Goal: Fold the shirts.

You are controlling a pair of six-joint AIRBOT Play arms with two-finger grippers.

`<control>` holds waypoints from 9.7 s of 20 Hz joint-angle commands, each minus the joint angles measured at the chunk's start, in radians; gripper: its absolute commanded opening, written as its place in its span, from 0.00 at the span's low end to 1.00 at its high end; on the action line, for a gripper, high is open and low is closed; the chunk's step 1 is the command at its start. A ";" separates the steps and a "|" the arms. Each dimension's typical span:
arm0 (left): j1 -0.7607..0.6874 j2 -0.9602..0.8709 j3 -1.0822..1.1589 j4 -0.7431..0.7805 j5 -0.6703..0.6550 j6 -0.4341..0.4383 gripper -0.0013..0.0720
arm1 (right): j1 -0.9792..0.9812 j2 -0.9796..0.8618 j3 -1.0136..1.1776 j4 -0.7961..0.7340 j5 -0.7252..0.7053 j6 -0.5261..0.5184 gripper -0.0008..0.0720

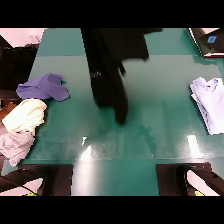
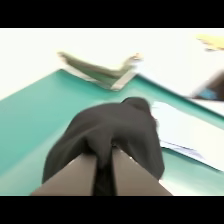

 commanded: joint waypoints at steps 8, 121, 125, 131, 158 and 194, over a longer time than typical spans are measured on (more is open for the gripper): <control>-0.085 -0.214 -0.212 0.149 -0.055 -0.082 0.57 | -0.060 -0.001 0.061 -0.002 0.106 0.001 0.03; 0.161 -0.300 -0.211 0.535 -0.288 -0.225 0.05 | 0.162 -0.489 0.055 -0.499 0.132 0.107 0.03; 0.161 -0.408 -0.211 0.541 -0.182 -0.254 0.47 | 0.167 -0.600 0.106 -0.494 0.014 0.124 0.04; 0.237 -0.403 -0.170 0.593 -0.341 -0.309 0.76 | 0.136 -0.608 0.175 -0.489 0.142 0.127 0.53; 0.434 -0.041 -1.258 0.113 0.097 -0.121 0.76 | -0.017 -0.114 -0.435 -0.227 0.105 0.008 0.51; 0.426 0.100 -1.033 0.110 -0.063 -0.125 0.05 | -0.430 0.029 -0.919 0.029 -0.112 -0.212 0.03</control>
